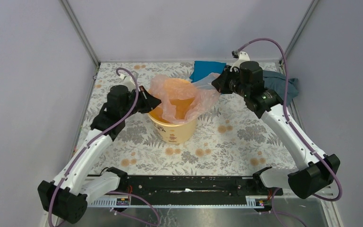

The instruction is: Put the trash bags into the trash bin

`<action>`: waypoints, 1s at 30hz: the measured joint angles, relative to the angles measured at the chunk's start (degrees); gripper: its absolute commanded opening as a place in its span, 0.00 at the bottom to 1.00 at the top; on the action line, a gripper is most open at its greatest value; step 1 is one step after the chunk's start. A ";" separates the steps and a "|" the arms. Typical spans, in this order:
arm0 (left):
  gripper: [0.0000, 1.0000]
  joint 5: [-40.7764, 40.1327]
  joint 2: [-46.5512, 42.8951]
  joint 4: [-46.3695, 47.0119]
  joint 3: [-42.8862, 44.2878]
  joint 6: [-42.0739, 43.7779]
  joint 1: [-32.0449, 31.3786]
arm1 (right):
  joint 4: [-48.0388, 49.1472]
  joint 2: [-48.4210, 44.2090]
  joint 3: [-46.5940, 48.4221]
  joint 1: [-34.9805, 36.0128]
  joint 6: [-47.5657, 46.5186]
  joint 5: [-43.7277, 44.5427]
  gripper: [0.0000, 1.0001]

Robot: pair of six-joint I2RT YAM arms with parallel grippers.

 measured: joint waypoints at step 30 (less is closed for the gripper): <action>0.00 -21.03 -18.29 -32.50 -0.04 2.75 0.00 | 0.68 -7.50 -14.08 0.00 6.05 -18.03 0.10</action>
